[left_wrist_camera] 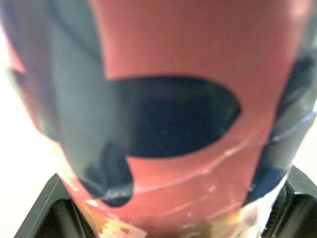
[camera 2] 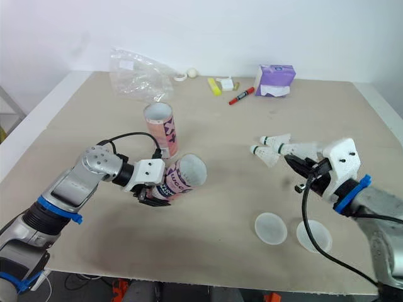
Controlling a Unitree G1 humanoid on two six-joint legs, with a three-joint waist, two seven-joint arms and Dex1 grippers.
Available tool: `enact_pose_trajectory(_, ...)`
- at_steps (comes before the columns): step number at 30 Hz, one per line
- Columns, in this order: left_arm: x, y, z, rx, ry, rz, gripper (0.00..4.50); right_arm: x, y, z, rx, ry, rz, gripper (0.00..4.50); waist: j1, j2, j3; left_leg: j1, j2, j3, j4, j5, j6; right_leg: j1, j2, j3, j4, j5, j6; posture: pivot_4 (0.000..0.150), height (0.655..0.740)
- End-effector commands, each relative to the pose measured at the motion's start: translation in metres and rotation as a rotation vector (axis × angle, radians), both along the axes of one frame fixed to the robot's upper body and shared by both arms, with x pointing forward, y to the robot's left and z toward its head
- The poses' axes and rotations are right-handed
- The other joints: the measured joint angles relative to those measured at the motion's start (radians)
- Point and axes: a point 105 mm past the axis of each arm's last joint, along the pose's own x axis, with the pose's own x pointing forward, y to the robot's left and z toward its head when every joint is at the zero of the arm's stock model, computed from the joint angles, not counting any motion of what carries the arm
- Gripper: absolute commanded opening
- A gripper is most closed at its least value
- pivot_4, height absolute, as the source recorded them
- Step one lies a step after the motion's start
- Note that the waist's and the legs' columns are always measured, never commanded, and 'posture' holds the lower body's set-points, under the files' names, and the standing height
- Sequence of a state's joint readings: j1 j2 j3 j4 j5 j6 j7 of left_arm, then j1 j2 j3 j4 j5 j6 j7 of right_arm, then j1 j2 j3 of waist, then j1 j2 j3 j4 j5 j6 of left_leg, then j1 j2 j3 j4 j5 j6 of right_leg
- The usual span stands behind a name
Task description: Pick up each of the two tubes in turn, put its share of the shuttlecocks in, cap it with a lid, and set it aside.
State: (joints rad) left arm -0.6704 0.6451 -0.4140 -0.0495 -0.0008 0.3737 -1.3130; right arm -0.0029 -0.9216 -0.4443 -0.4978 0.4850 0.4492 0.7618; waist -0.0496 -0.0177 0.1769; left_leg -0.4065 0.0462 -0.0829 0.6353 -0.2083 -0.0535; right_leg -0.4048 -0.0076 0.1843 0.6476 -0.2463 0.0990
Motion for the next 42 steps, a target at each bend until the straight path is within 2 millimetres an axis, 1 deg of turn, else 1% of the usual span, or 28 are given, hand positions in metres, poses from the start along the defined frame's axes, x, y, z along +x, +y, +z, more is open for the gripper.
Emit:
enact_pose_trajectory(1,0.002,-0.002,-0.006,0.003,0.013,0.008,3.47,-0.020,0.044,0.023,-0.175,-0.140,0.245,0.05,0.000,-0.001,0.000,0.000,0.000,0.000,0.000,0.000,0.000,0.000,0.000,0.000,0.000,0.000,0.000,0.150,0.7400)
enact_pose_trajectory(2,0.002,-0.004,-0.004,-0.005,0.013,0.005,3.47,-0.025,0.059,0.025,-0.217,-0.166,0.315,0.05,0.000,-0.001,0.000,0.000,0.000,0.000,0.000,0.000,0.000,0.000,0.000,0.000,0.000,0.000,0.000,0.150,0.7400)
enact_pose_trajectory(4,0.002,-0.005,-0.004,-0.007,0.013,0.000,3.47,-0.031,0.079,0.028,-0.266,-0.203,0.406,0.05,0.000,-0.001,0.000,0.000,0.000,0.000,0.001,0.000,0.000,0.000,0.000,0.000,0.000,0.000,0.000,0.150,0.7400)
enact_pose_trajectory(8,0.003,-0.004,-0.004,0.001,0.013,0.000,3.47,-0.033,0.100,0.028,-0.309,-0.228,0.500,0.05,0.003,-0.002,0.001,-0.001,0.000,0.000,0.001,0.000,-0.001,0.000,0.000,0.000,-0.001,0.000,0.000,0.150,0.7400)
enact_pose_trajectory(11,0.003,-0.003,-0.005,0.003,0.017,0.000,3.47,-0.033,0.111,0.026,-0.329,-0.236,0.543,0.05,0.004,-0.003,0.001,-0.002,0.000,0.000,0.001,0.000,-0.001,0.000,0.000,0.000,-0.001,0.000,0.000,0.150,0.7400)
enact_pose_trajectory(14,0.002,-0.004,-0.005,0.002,0.018,0.000,3.47,-0.035,0.122,0.018,-0.375,-0.226,0.617,0.05,0.004,-0.003,0.001,-0.002,0.000,0.000,0.001,0.000,-0.001,-0.001,0.000,0.000,-0.001,0.000,0.000,0.150,0.7400)
enact_pose_trajectory(22,0.002,-0.006,-0.005,-0.004,0.017,-0.001,3.47,-0.038,0.134,0.012,-0.426,-0.227,0.674,0.05,0.005,-0.003,0.001,-0.002,0.000,0.000,0.001,0.000,-0.001,-0.001,-0.001,0.000,-0.001,0.000,0.000,0.150,0.7400)
enact_pose_trajectory(25,0.002,-0.007,-0.004,-0.004,0.018,-0.002,3.47,-0.039,0.135,0.012,-0.430,-0.228,0.679,1.02,0.005,-0.003,0.001,-0.002,0.000,0.000,0.001,0.000,-0.001,-0.001,-0.001,0.000,-0.001,0.000,0.000,0.150,0.7400)
enact_pose_trajectory(28,0.002,-0.007,-0.004,-0.003,0.017,-0.002,3.47,-0.041,0.136,0.015,-0.392,-0.220,0.689,2.44,0.005,-0.003,0.001,-0.002,0.000,0.000,0.001,0.000,-0.001,-0.001,-0.001,0.000,-0.001,0.000,0.000,0.150,0.7400)
enact_pose_trajectory(29,0.002,-0.007,-0.004,-0.003,0.017,-0.003,3.47,-0.042,0.136,0.017,-0.368,-0.211,0.694,3.08,0.005,-0.003,0.001,-0.002,0.000,0.000,0.001,0.000,-0.001,-0.001,-0.001,0.000,-0.001,0.000,0.000,0.150,0.7400)
enact_pose_trajectory(30,0.002,-0.007,-0.004,-0.003,0.017,-0.003,3.47,-0.043,0.136,0.019,-0.353,-0.206,0.697,3.52,0.005,-0.003,0.001,-0.002,0.000,0.000,0.001,0.000,-0.001,-0.001,-0.001,0.000,-0.001,0.000,0.000,0.150,0.7400)
enact_pose_trajectory(31,0.002,-0.007,-0.005,-0.003,0.017,-0.004,3.47,-0.045,0.136,0.025,-0.290,-0.192,0.703,3.86,0.005,-0.003,0.001,-0.002,0.000,0.000,0.001,0.000,-0.001,0.000,-0.001,0.000,-0.001,0.000,0.000,0.150,0.7400)
enact_pose_trajectory(32,0.002,-0.007,-0.005,-0.003,0.018,-0.005,3.47,-0.047,0.135,0.030,-0.248,-0.182,0.707,4.42,0.005,-0.003,0.001,-0.002,0.000,0.000,0.001,0.000,-0.001,0.000,-0.001,0.000,-0.001,0.000,0.000,0.150,0.7400)
enact_pose_trajectory(34,0.002,-0.007,-0.005,-0.002,0.017,-0.006,3.47,-0.048,0.132,0.038,-0.165,-0.158,0.699,4.47,0.005,-0.003,0.001,-0.002,0.000,0.000,0.001,0.000,-0.001,0.000,-0.001,0.000,-0.001,0.000,0.000,0.150,0.7400)
enact_pose_trajectory(37,0.001,-0.008,-0.005,0.000,0.016,-0.013,3.47,-0.033,0.109,0.054,-0.049,-0.105,0.607,4.47,0.006,-0.003,0.001,-0.002,0.000,0.000,0.001,0.000,-0.001,0.000,-0.001,0.000,-0.001,0.000,0.000,0.150,0.7400)
enact_pose_trajectory(39,0.001,-0.009,-0.006,0.004,0.015,-0.018,3.47,-0.024,0.096,0.057,-0.034,-0.083,0.554,4.47,0.006,-0.003,0.001,-0.002,0.000,0.000,0.001,0.000,-0.001,0.000,-0.001,0.000,-0.001,0.000,0.000,0.150,0.7400)
enact_pose_trajectory(42,0.002,-0.008,-0.006,0.009,0.013,-0.021,3.47,-0.017,0.087,0.056,-0.047,-0.052,0.520,4.47,0.006,-0.003,0.001,-0.001,0.000,0.000,0.001,0.000,-0.001,0.001,-0.001,0.000,-0.001,0.000,0.000,0.150,0.7400)
